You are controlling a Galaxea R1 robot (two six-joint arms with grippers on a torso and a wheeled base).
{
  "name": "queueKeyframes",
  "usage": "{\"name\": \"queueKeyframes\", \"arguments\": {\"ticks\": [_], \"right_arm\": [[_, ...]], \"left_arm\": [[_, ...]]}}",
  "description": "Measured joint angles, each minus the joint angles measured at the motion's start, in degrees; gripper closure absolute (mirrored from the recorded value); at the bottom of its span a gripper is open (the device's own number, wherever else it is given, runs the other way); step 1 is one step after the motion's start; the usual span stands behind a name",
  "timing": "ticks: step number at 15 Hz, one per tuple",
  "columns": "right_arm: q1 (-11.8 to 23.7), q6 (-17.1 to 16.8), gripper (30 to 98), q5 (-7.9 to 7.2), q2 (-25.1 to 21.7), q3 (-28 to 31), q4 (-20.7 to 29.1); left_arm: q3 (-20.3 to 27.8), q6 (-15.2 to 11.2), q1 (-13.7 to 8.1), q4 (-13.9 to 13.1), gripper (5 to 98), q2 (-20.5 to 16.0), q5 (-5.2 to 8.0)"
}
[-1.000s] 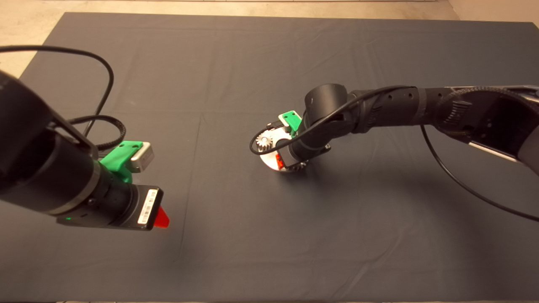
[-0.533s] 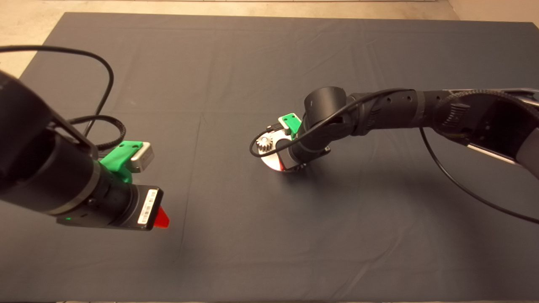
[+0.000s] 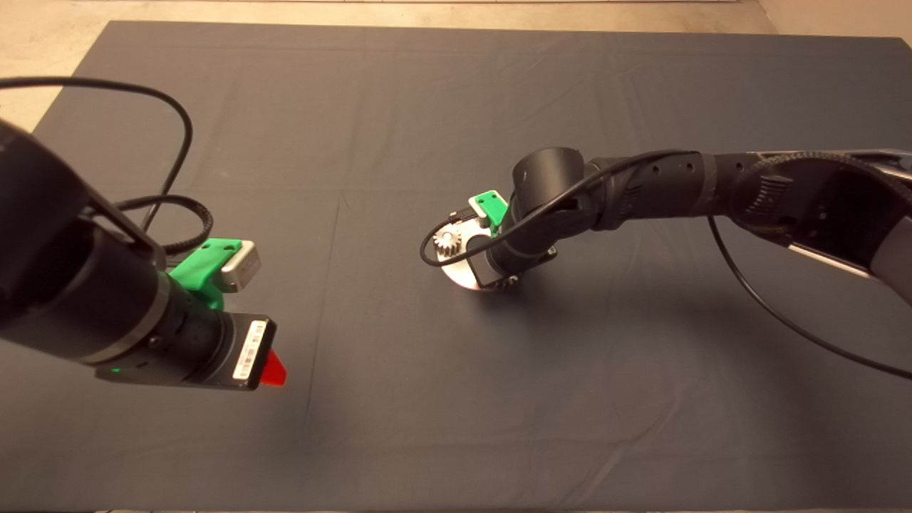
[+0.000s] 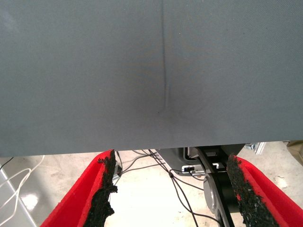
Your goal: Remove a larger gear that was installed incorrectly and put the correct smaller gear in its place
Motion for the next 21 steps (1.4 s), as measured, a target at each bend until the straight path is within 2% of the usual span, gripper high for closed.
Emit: {"name": "queueKeyframes", "arguments": {"ticks": [2,21], "right_arm": [[0.0,0.0,74.3,-0.57,0.3,0.0,-0.4],[-0.1,-0.2,80.2,-0.72,0.7,0.1,-0.8]], "left_arm": [[0.0,0.0,0.0,0.0,44.4,0.0,0.02],[0.0,0.0,0.0,0.8,44.4,0.3,0.02]]}}
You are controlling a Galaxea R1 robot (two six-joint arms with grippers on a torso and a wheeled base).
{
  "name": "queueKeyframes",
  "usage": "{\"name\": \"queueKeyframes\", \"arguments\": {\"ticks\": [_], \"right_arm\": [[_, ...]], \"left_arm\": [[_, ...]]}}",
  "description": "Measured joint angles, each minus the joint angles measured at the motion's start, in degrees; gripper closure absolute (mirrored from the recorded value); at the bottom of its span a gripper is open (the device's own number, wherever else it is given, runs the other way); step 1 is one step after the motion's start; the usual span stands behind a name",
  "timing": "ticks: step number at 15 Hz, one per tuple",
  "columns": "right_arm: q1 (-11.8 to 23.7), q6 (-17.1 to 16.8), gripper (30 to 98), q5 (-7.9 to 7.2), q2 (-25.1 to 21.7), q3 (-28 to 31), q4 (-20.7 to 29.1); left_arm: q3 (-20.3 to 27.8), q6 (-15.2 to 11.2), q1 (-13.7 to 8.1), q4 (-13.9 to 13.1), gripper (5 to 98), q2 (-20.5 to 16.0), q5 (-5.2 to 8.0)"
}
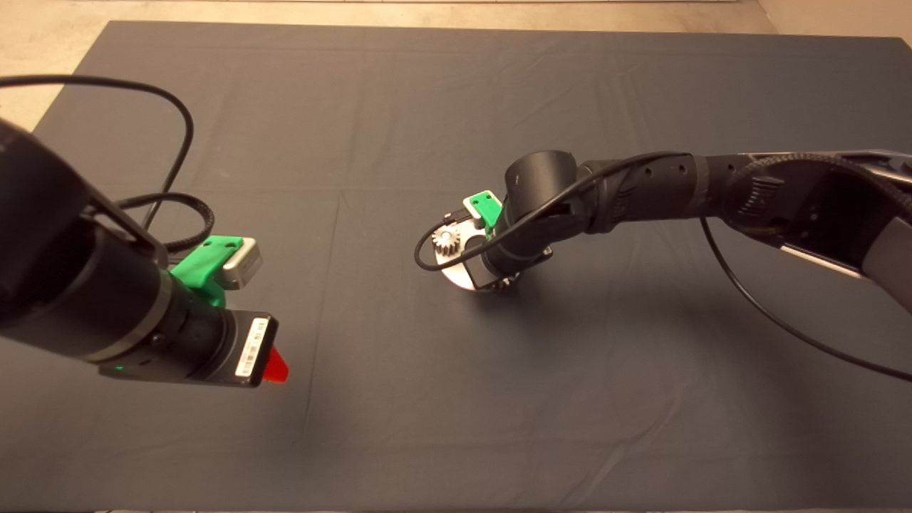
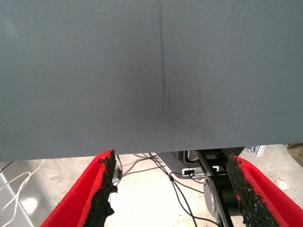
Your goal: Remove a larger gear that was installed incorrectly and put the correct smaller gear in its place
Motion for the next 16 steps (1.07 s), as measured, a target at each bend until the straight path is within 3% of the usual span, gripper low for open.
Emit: {"name": "queueKeyframes", "arguments": {"ticks": [11,16], "right_arm": [[7.8,0.0,80.3,0.82,0.6,-1.6,5.1],[8.6,0.0,80.4,1.02,-0.2,-1.6,7.8]], "left_arm": [[-2.7,-0.3,0.0,1.5,44.4,5.6,-0.03],[-3.1,-0.3,0.0,1.6,44.4,6.2,-0.02]]}}
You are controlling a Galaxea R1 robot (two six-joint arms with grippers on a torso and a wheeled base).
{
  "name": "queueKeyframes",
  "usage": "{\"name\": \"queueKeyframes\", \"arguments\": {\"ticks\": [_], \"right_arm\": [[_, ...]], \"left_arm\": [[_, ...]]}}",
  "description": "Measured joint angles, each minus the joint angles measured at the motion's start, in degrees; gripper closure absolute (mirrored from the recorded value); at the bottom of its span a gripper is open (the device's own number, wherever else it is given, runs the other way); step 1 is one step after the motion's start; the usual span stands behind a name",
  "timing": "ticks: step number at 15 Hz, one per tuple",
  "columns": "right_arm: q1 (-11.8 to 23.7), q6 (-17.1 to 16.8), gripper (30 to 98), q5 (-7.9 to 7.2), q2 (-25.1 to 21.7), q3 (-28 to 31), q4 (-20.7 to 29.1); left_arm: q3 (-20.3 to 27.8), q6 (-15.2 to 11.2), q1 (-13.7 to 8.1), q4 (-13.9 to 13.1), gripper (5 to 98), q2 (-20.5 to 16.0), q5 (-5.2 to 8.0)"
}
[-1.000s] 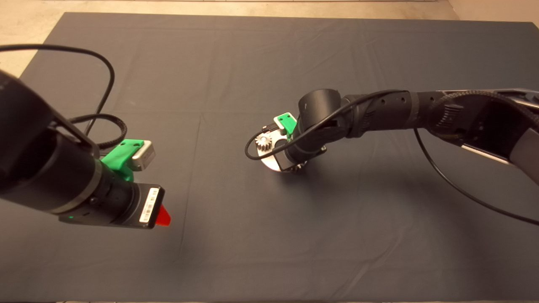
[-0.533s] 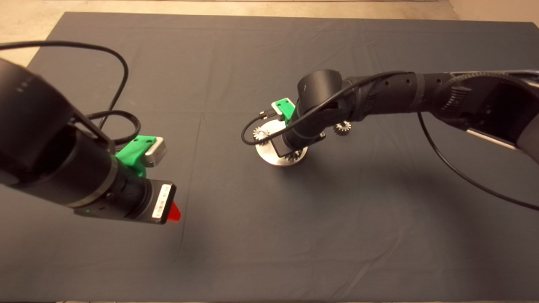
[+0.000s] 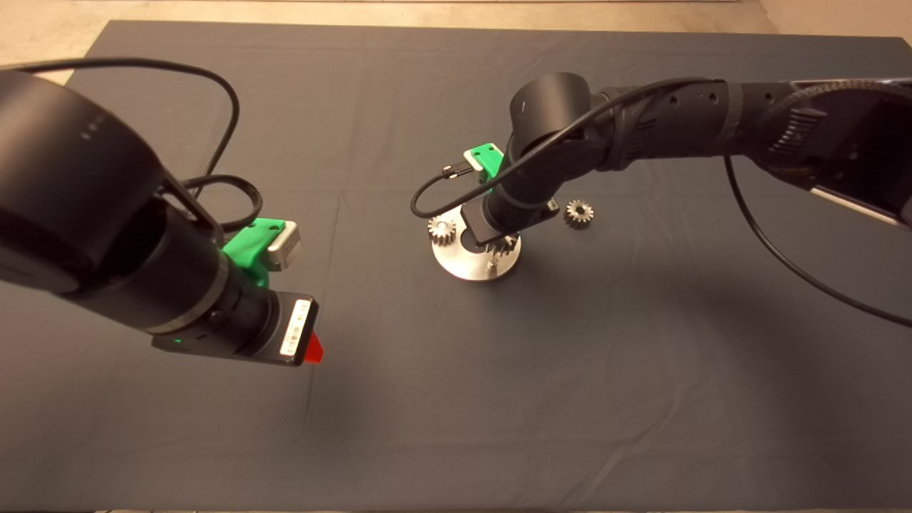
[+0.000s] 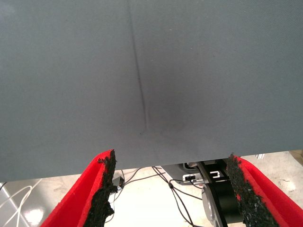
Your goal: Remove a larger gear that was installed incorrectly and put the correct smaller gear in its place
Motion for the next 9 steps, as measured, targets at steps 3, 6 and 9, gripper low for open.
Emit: {"name": "queueKeyframes", "arguments": {"ticks": [3,6,9], "right_arm": [[-0.3,0.0,80.4,0.18,-2.8,0.4,0.4],[-1.0,0.0,80.1,0.24,-8.2,1.5,0.6],[-1.7,-0.1,79.9,-0.44,-12.9,3.5,0.6]], "left_arm": [[-0.2,0.0,0.0,0.1,44.4,0.1,0.02],[-0.3,0.0,0.0,0.1,44.4,0.1,0.02],[-0.4,0.0,0.0,0.2,44.4,0.3,0.0]]}}
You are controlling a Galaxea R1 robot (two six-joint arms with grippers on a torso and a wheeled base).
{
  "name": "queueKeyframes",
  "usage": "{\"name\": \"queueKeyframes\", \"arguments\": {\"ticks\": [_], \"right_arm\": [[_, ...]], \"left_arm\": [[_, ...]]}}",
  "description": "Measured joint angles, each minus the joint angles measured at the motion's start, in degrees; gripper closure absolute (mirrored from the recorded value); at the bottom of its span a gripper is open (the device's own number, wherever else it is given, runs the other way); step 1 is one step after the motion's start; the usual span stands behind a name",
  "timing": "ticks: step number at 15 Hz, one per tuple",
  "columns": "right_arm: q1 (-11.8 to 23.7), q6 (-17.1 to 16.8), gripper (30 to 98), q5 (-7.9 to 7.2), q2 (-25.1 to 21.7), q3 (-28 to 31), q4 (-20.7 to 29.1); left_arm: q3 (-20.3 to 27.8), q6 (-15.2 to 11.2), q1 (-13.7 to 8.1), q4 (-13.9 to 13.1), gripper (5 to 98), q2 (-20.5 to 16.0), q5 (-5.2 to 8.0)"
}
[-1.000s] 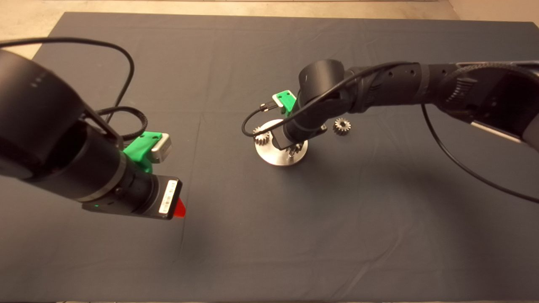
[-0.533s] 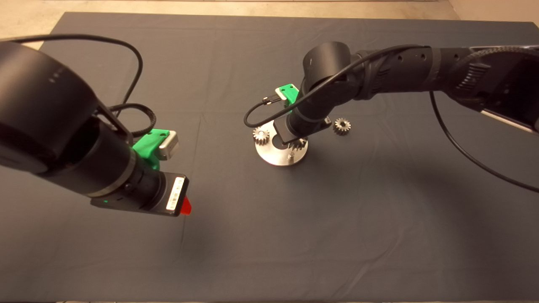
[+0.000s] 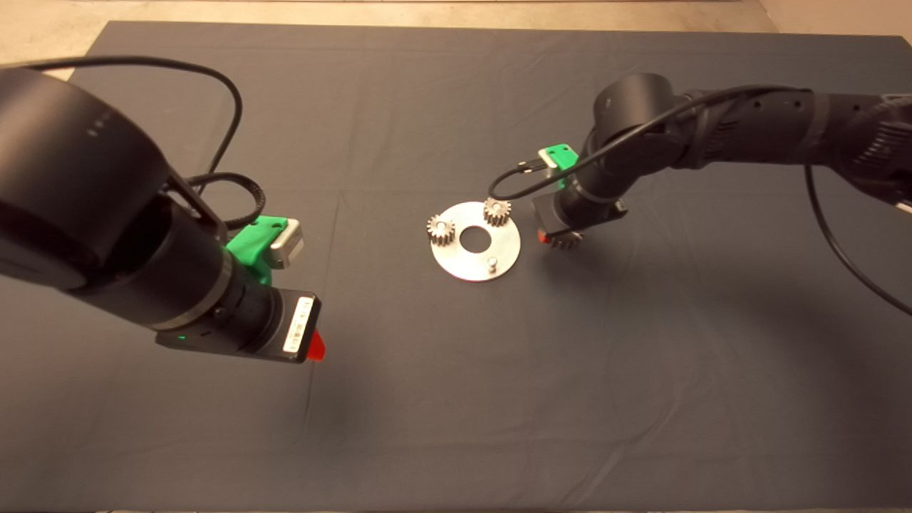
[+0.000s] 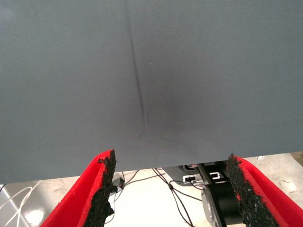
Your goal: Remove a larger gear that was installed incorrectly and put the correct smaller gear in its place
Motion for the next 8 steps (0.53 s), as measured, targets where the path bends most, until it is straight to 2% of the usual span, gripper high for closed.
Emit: {"name": "queueKeyframes", "arguments": {"ticks": [8], "right_arm": [[-1.7,-0.1,79.6,0.46,-6.2,4.5,0.2]], "left_arm": [[0.0,0.0,0.0,0.0,44.4,0.0,0.0]]}}
